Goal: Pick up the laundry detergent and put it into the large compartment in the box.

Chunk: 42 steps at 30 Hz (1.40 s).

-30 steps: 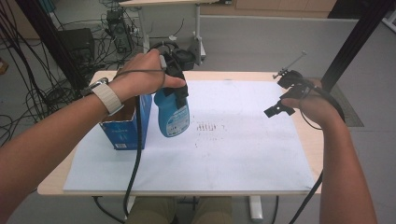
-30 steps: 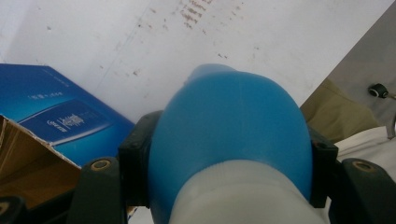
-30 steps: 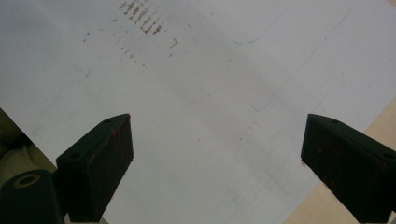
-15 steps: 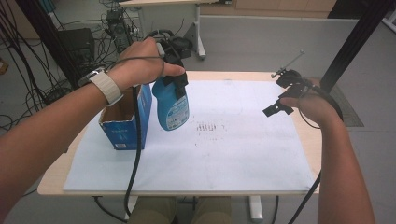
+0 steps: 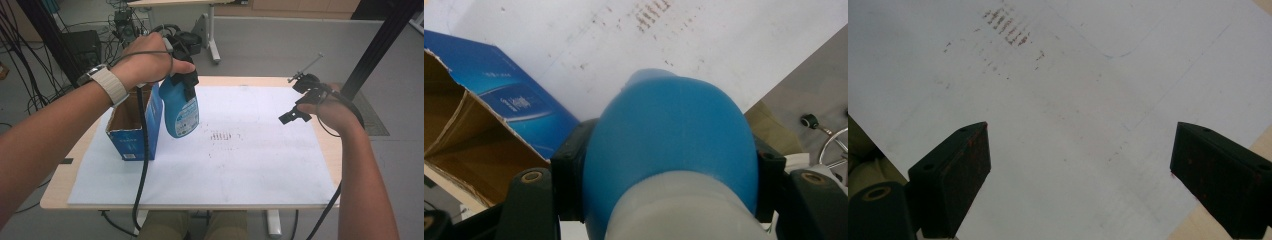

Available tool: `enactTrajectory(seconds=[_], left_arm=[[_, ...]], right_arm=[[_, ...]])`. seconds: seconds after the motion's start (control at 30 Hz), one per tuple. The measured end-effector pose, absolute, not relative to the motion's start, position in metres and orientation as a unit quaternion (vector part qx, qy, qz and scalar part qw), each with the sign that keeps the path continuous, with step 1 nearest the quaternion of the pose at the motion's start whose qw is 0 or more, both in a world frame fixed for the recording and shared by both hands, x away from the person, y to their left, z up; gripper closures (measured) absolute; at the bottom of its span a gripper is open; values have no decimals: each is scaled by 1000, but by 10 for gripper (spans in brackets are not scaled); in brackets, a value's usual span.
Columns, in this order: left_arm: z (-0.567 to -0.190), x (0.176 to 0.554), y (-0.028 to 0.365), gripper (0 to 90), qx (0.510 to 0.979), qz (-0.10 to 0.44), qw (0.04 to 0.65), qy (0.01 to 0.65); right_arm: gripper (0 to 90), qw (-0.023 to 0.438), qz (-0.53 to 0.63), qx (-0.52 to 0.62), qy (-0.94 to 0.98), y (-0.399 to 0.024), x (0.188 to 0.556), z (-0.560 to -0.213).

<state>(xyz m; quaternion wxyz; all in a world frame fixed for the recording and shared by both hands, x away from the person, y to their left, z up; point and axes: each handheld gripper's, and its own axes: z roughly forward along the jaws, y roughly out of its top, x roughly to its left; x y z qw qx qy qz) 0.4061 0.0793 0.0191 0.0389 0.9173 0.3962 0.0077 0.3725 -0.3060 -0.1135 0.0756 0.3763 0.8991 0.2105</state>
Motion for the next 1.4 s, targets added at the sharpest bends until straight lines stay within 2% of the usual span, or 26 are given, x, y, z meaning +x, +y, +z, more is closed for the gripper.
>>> enactTrajectory(seconds=[1.4], left_arm=[[59,423,136,373,847,5,49,529]], right_arm=[[92,75,221,354,906,-304,387,-115]])
